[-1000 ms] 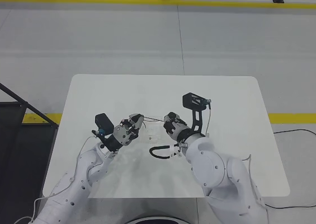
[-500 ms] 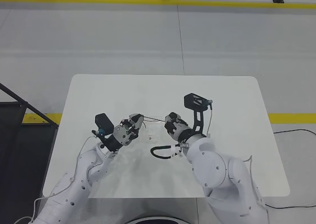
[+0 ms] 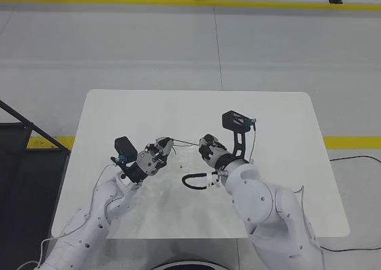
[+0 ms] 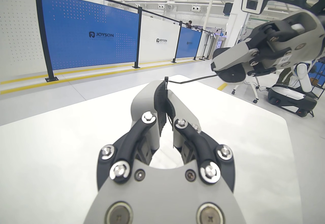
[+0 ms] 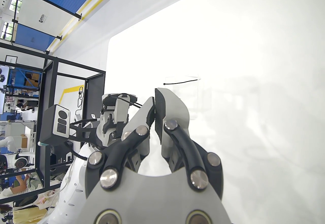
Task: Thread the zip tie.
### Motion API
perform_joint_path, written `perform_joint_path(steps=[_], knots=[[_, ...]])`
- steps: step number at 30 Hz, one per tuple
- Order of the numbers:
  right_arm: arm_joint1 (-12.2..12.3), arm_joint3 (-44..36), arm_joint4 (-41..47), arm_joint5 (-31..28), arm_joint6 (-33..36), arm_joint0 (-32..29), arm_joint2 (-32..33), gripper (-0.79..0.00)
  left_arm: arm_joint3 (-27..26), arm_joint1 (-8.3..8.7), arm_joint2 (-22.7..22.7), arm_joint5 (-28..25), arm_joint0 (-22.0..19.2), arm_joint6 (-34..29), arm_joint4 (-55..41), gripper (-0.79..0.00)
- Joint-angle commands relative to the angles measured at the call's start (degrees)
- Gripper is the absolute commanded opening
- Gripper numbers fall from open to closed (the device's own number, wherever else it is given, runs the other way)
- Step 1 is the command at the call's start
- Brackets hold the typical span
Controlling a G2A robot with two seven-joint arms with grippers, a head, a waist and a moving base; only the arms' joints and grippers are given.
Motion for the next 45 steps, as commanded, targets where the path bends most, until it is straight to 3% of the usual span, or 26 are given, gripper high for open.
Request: perform_joint_path(steps=[1,45], knots=[[-0.05,0.12,0.02,-0.01,0.05,0.13,0.02,-0.785,0.0,0.0,0.0,0.0,0.0,0.0,0.0,-0.785],[-0.74,0.37,-0.84,-0.39,0.8,-0.08,0.24,-0.785,0.0,0.0,0.0,0.0,0.0,0.0,0.0,-0.785]])
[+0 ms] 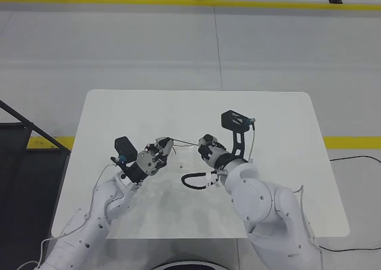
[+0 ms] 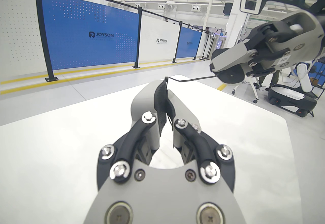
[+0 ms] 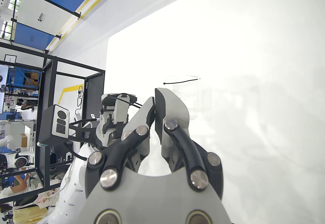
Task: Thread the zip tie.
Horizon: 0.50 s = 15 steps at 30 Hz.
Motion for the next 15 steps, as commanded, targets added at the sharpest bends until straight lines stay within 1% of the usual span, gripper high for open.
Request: perform_joint_path(steps=[1,15], knots=[[-0.03,0.06,0.0,-0.02,-0.05,0.01,0.0,-0.785,0.0,0.0,0.0,0.0,0.0,0.0,0.0,-0.785],[-0.24,0.3,0.2,-0.38,-0.16,-0.17,0.24,-0.785,0.0,0.0,0.0,0.0,0.0,0.0,0.0,-0.785]])
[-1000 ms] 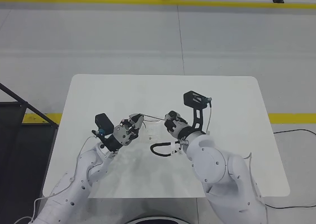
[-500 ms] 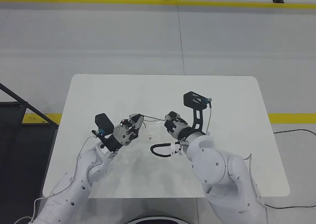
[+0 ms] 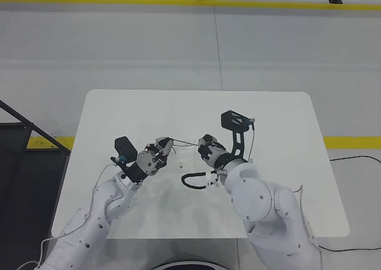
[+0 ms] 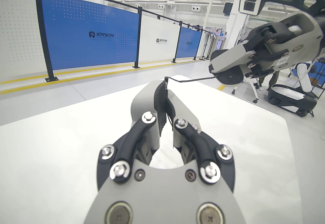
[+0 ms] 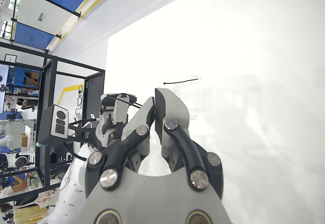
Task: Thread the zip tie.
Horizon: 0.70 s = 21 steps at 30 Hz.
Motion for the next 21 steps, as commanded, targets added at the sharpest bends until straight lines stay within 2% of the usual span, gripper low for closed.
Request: perform_joint_path(steps=[1,21], knots=[[-0.02,0.0,0.01,-0.05,-0.03,-0.04,0.03,-0.785,0.0,0.0,0.0,0.0,0.0,0.0,0.0,-0.785],[-0.22,-0.06,-0.29,-0.43,0.18,-0.34,0.36,-0.785,0.0,0.0,0.0,0.0,0.0,0.0,0.0,-0.785]])
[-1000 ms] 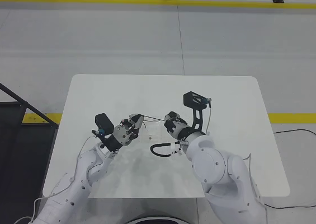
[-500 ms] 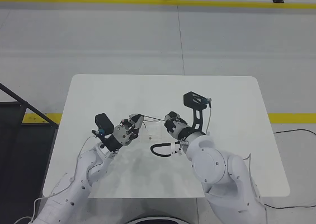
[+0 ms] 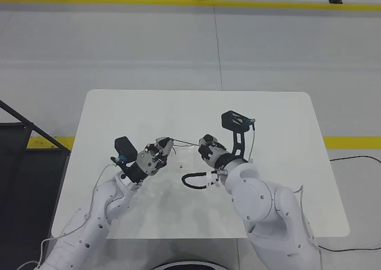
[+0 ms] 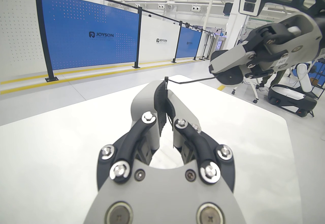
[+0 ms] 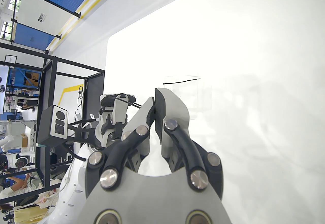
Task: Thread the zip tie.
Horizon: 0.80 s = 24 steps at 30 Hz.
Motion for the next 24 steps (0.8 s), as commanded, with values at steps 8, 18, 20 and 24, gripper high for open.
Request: perform_joint_path(steps=[8,18,20,24], knots=[[-0.06,-0.19,-0.32,-0.11,-0.02,-0.29,0.11,-0.785,0.0,0.0,0.0,0.0,0.0,0.0,0.0,-0.785],[-0.25,0.27,-0.08,0.08,0.38,0.34,0.24,-0.785,0.0,0.0,0.0,0.0,0.0,0.0,0.0,-0.785],[-0.29,0.34,-0.02,0.1,0.4,0.45,0.3,-0.785,0.0,0.0,0.0,0.0,0.0,0.0,0.0,-0.785],[-0.33,0.25,-0.01,0.1,0.31,0.4,0.39,-0.785,0.0,0.0,0.0,0.0,0.0,0.0,0.0,-0.785]])
